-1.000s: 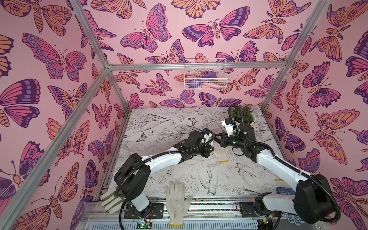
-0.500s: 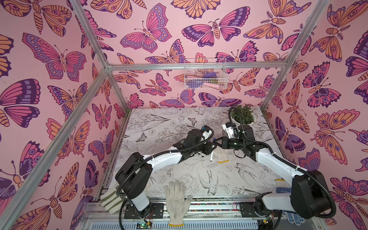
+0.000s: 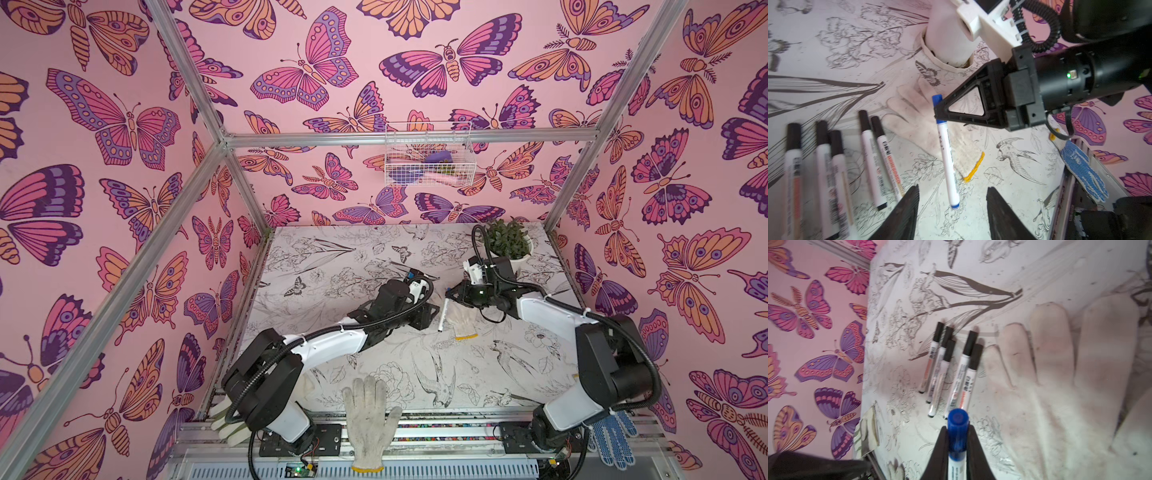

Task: Insert pens into pen caps
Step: Place the pen at the center of the table, then reset both arms

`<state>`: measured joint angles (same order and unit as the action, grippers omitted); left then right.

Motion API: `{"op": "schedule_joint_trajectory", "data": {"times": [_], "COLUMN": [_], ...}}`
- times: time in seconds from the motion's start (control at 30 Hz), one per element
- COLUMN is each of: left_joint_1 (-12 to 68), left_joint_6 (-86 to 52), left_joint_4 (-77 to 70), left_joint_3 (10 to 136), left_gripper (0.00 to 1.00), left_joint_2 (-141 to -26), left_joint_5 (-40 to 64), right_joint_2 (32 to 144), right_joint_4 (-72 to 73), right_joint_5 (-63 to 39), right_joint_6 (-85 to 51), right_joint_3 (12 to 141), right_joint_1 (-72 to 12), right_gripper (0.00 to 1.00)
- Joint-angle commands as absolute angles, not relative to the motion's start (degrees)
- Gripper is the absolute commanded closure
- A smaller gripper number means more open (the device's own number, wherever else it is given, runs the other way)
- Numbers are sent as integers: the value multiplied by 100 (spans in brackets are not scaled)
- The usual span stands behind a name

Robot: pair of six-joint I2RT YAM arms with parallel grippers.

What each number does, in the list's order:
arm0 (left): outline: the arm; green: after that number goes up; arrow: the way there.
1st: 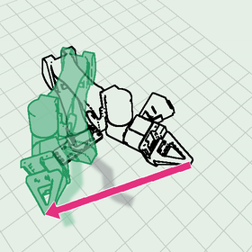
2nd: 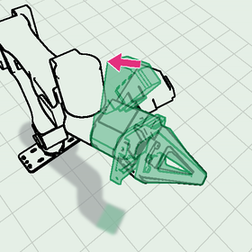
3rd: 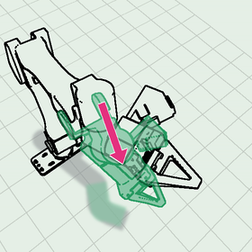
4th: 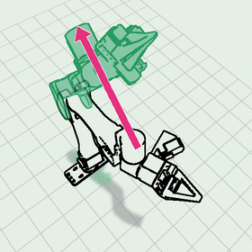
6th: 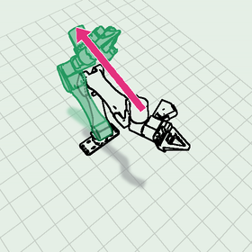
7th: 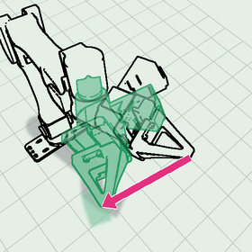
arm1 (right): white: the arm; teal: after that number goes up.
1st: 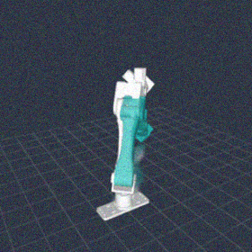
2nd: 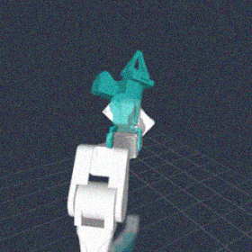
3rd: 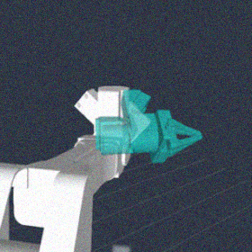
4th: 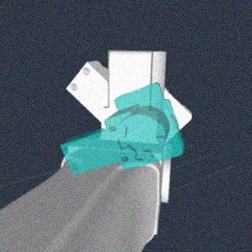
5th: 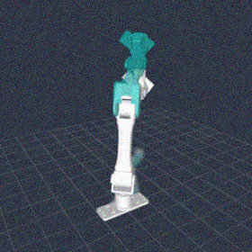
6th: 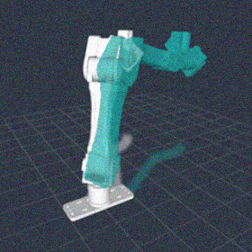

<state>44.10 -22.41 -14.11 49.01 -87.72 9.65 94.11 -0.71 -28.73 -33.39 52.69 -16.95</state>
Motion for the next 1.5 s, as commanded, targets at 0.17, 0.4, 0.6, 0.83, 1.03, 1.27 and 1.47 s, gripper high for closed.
{"op": "schedule_joint_trajectory", "data": {"times": [0.17,0.4,0.6,0.83,1.03,1.27,1.47], "left_joint_1": [4022,3640,3266,2088,1188,927,676], "left_joint_6": [-3108,-3223,-2783,-2166,-2089,-507,-208], "left_joint_4": [-768,-553,-26,470,442,-2191,-3885], "left_joint_3": [4197,3845,3763,3532,3260,2756,2358], "left_gripper": [46,45,39,24,1,1,1], "left_joint_2": [-8177,-7791,-7116,-6056,-6065,-7348,-8013], "left_joint_5": [-1381,-1738,-2541,-3353,-3944,-4536,-3196], "right_joint_2": [10379,9816,8522,7443,8304,8731,8390], "right_joint_4": [71,314,-103,931,1281,4604,4276], "right_joint_5": [-2646,-2489,-643,3133,4755,4013,2650], "right_joint_6": [-3591,-3571,-3003,-1600,-1233,-273,-475], "right_joint_3": [5745,5493,5027,3879,3695,2595,2431], "right_joint_1": [-1681,-1670,-1485,-1356,-1246,-1065,-640], "right_gripper": [90,11,1,1,1,1,1]}}
